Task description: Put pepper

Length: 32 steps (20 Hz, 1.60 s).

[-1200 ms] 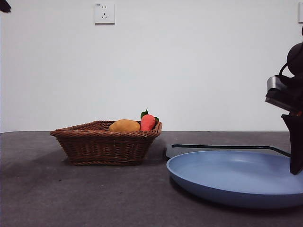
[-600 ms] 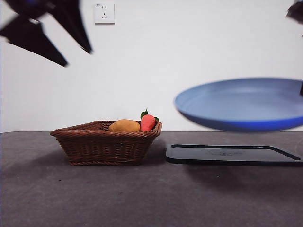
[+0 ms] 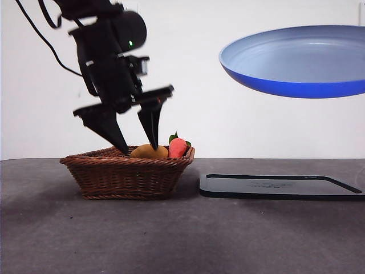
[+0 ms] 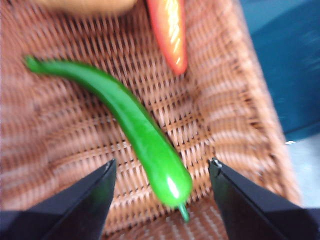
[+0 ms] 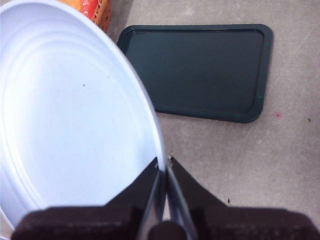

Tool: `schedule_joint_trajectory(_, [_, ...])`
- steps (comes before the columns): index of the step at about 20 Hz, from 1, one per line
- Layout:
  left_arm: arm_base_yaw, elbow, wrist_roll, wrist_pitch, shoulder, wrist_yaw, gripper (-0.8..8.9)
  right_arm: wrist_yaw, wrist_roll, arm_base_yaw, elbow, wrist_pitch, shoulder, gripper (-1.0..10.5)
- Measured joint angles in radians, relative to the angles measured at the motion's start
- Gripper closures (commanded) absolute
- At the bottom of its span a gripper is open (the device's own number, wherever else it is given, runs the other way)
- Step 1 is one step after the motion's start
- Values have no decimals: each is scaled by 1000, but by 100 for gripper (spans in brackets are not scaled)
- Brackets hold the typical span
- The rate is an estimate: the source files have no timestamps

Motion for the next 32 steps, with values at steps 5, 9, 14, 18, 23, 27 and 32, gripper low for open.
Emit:
schedule_joint_trajectory(5, [-1, 5, -20, 33, 68, -25, 490, 0, 0, 0, 0, -5, 1, 941])
schedule_joint_trajectory(9, [-6, 5, -32, 38, 100, -45, 491, 0, 0, 0, 0, -6, 1, 941])
schedule_joint_trajectory(14, [-11, 5, -39, 40, 103, -46, 592, 0, -1, 0, 0, -6, 1, 941])
schedule_joint_trajectory(18, [-11, 5, -55, 28, 111, -35, 703, 0, -1, 0, 0, -6, 1, 941])
schedule_joint_trajectory(23, [-11, 6, -71, 14, 102, -32, 702, 0, -2, 0, 0, -6, 1, 941])
schedule_joint_trajectory(27, [-11, 6, -71, -5, 16, -23, 702, 0, -2, 0, 0, -6, 10, 941])
schedule_joint_trajectory(32, [-22, 6, -72, -18, -148, 51, 702, 0, 0, 0, 0, 6, 87, 941])
